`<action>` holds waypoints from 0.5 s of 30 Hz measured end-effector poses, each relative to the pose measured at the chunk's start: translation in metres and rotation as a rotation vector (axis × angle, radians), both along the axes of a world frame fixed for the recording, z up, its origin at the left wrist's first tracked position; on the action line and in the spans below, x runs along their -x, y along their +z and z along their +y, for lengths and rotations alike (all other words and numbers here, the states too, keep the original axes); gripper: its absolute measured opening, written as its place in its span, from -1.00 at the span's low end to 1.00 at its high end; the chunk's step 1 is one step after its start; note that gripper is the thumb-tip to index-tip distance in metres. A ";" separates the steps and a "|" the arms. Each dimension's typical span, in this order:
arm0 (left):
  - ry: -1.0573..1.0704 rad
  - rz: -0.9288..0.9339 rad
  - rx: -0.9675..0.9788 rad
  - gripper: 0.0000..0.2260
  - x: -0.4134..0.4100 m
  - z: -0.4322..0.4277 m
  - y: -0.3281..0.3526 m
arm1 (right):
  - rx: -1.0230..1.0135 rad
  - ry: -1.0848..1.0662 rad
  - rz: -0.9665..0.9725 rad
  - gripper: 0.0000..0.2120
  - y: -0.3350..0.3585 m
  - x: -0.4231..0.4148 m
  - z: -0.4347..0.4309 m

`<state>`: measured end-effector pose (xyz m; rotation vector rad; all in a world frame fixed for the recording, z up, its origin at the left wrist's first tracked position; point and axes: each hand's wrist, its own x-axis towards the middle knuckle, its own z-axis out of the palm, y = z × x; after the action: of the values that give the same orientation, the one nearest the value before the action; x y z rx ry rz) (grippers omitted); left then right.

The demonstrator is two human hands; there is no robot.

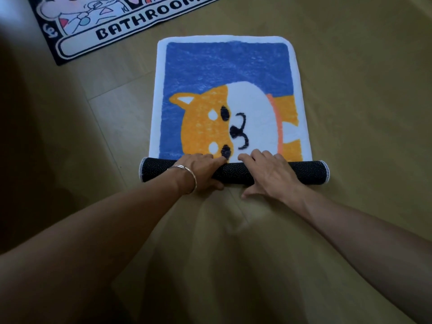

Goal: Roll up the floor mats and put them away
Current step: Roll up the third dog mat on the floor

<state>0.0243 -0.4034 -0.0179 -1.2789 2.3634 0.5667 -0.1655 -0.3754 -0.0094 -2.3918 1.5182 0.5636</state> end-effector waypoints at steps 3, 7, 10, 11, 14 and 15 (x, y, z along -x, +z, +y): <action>-0.058 -0.020 0.159 -0.29 -0.001 0.009 0.001 | -0.095 -0.064 -0.073 -0.59 0.002 -0.001 -0.008; -0.046 -0.070 0.226 -0.18 0.000 0.020 -0.003 | -0.332 -0.145 -0.076 -0.62 0.007 -0.003 -0.025; -0.003 -0.053 0.152 -0.40 0.007 0.010 -0.003 | -0.224 -0.077 -0.019 -0.45 0.000 -0.004 -0.017; -0.013 -0.038 0.130 -0.46 0.008 0.005 -0.002 | -0.166 -0.051 -0.007 -0.35 -0.002 -0.003 -0.014; -0.009 0.000 -0.018 -0.47 0.010 -0.004 0.004 | -0.102 -0.070 -0.024 -0.17 0.000 0.002 -0.010; -0.007 0.005 -0.038 -0.43 0.010 -0.003 0.005 | -0.113 -0.093 -0.035 -0.21 0.001 0.003 -0.009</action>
<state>0.0142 -0.4066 -0.0129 -1.2534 2.3488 0.6097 -0.1680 -0.3848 -0.0087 -2.2231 1.5312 0.5679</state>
